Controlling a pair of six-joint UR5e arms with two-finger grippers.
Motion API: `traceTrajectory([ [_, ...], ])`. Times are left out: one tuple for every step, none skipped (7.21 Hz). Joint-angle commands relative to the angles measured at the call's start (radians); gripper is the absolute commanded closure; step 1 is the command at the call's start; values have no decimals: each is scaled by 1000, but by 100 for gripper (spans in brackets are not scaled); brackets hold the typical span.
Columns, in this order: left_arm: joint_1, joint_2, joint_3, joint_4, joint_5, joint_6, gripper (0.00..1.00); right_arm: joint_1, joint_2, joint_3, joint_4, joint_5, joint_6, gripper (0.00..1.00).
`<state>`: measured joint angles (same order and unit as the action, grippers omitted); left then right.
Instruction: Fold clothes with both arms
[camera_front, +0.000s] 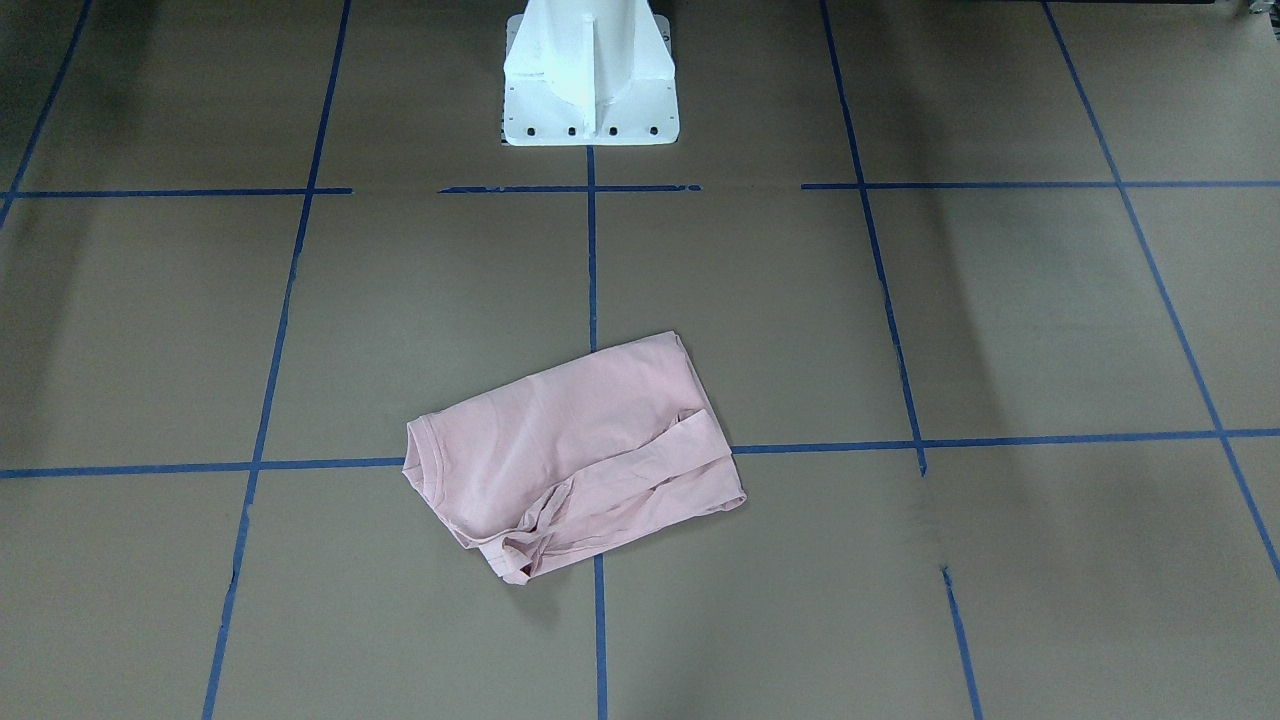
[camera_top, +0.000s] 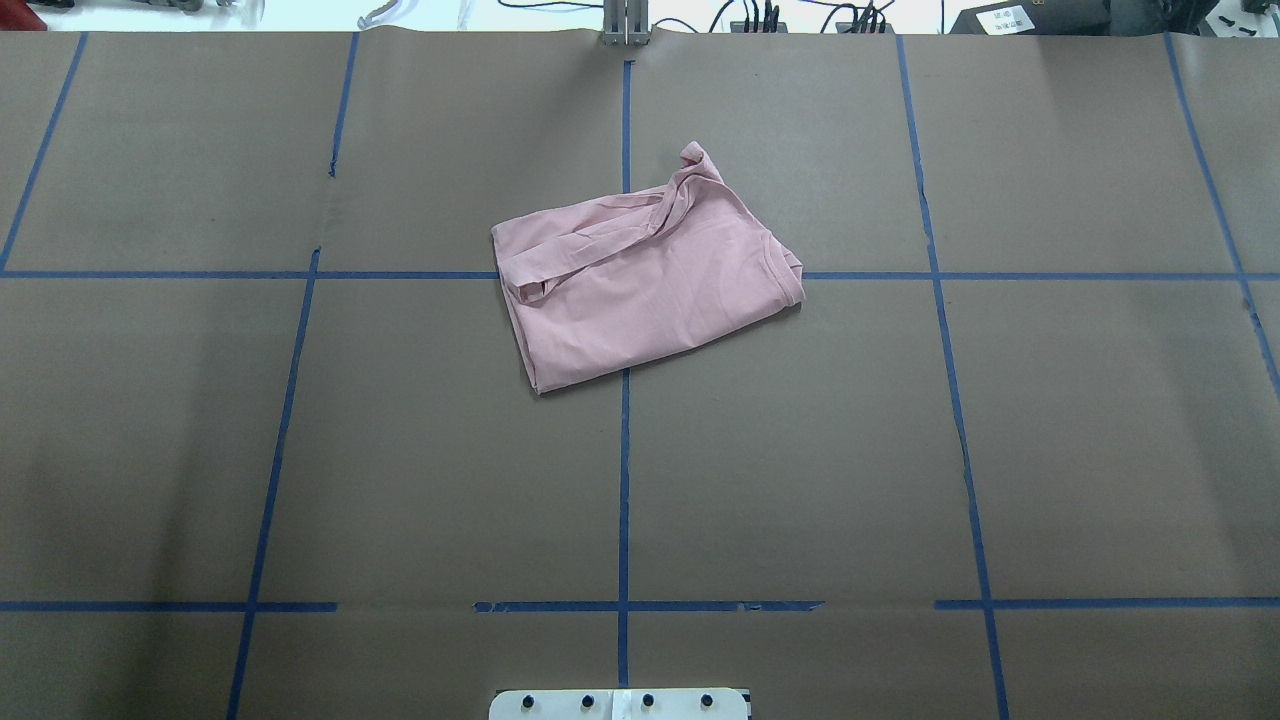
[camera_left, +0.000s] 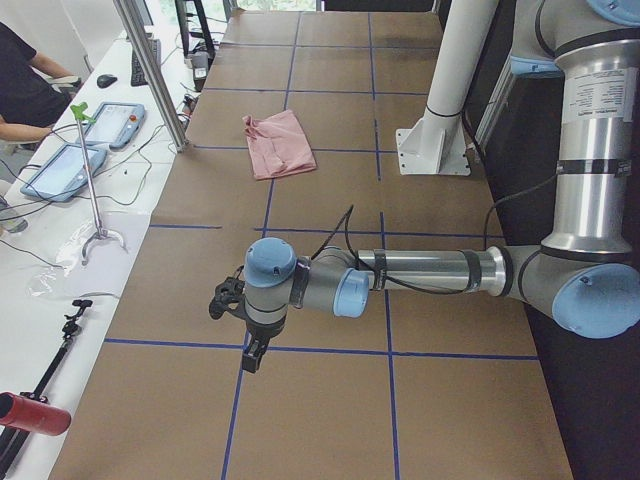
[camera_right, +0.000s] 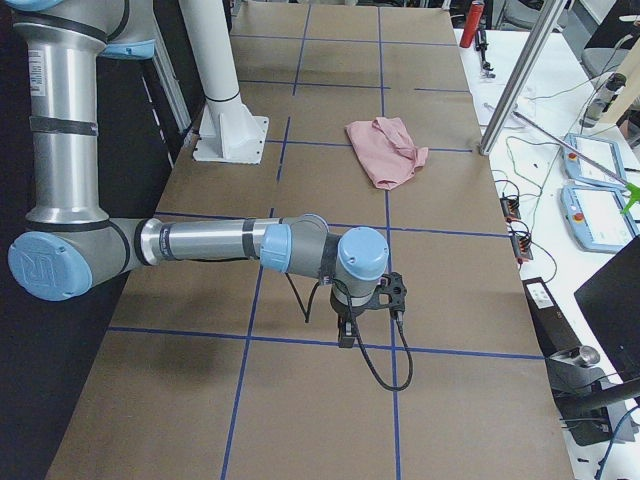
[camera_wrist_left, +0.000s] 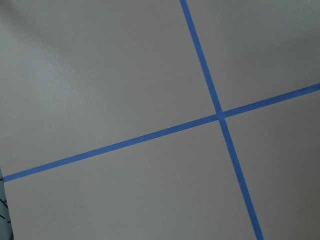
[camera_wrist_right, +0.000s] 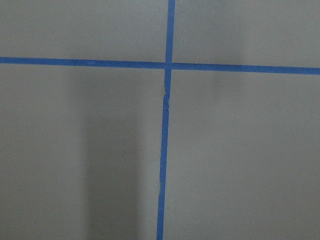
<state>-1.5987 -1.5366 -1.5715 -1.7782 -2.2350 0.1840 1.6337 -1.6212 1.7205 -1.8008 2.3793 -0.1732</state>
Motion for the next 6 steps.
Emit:
traceTrajectory([
  [0,-5,21,-3,-6,0,0,0,0,-9,32,-5,0,0],
  [0,-7,22,0,-6,-12,0,0,0,-13,35,-5,0,0],
  [2,-8,36,3,-9,-84,0,0,0,-13,35,-6,1,0],
  [2,-10,31,-4,-9,-260,0,0,1,-13,35,-6,29,0],
  [2,-10,31,-9,-9,-300,0,-2,6,-21,62,-6,103,0],
  [2,-10,31,-10,-9,-299,0,0,3,-48,114,-6,130,0],
])
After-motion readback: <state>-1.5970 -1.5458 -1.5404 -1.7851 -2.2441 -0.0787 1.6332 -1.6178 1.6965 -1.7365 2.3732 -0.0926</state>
